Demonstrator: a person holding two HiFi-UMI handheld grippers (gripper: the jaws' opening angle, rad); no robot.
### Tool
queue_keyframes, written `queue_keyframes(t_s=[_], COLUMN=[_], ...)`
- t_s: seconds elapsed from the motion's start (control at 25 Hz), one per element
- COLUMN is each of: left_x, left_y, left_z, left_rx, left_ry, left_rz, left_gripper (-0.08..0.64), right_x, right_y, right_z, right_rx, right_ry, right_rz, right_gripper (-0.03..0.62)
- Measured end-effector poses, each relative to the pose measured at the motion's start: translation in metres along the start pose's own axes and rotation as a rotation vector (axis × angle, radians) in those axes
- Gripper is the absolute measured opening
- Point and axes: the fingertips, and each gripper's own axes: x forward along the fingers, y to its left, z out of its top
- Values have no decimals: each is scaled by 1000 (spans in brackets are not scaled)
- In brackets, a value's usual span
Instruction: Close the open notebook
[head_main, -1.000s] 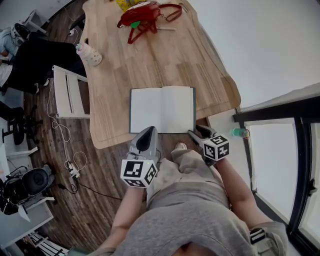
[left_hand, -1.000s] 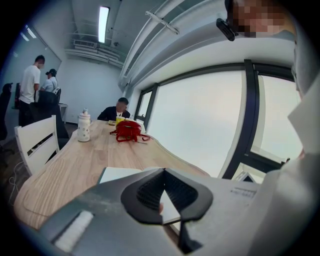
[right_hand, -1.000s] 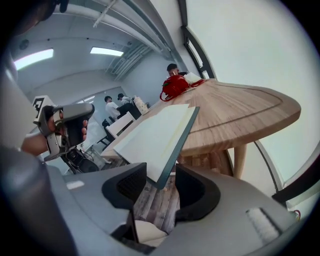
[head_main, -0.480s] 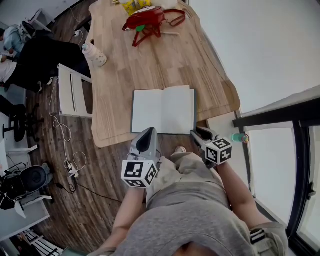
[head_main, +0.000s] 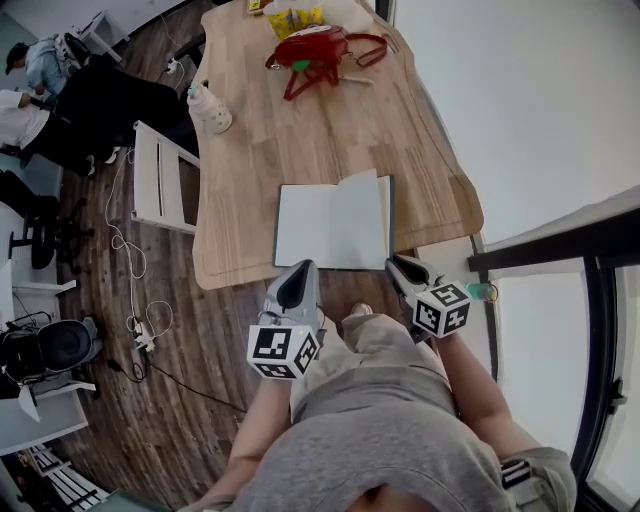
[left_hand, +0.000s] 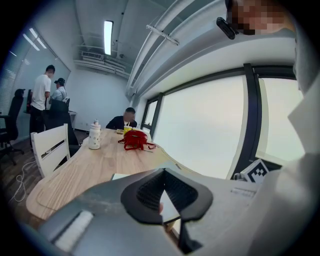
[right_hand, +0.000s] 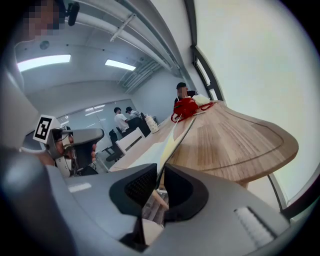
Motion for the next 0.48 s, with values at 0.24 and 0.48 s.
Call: queue_keyframes(t_s=[0.24,0.48], left_x=[-9,-15], left_y=[8,16], left_z=[7,16], left_rx=[-9,-9], left_ry=[-24,-49], left_rz=[45,70], left_gripper=[0,0], right_x=[-3,1], right_y=[9,28], right_z=[21,36], right_rx=[-41,-78], right_ry=[-16,-19], right_rz=[12,56], right_gripper=[35,29])
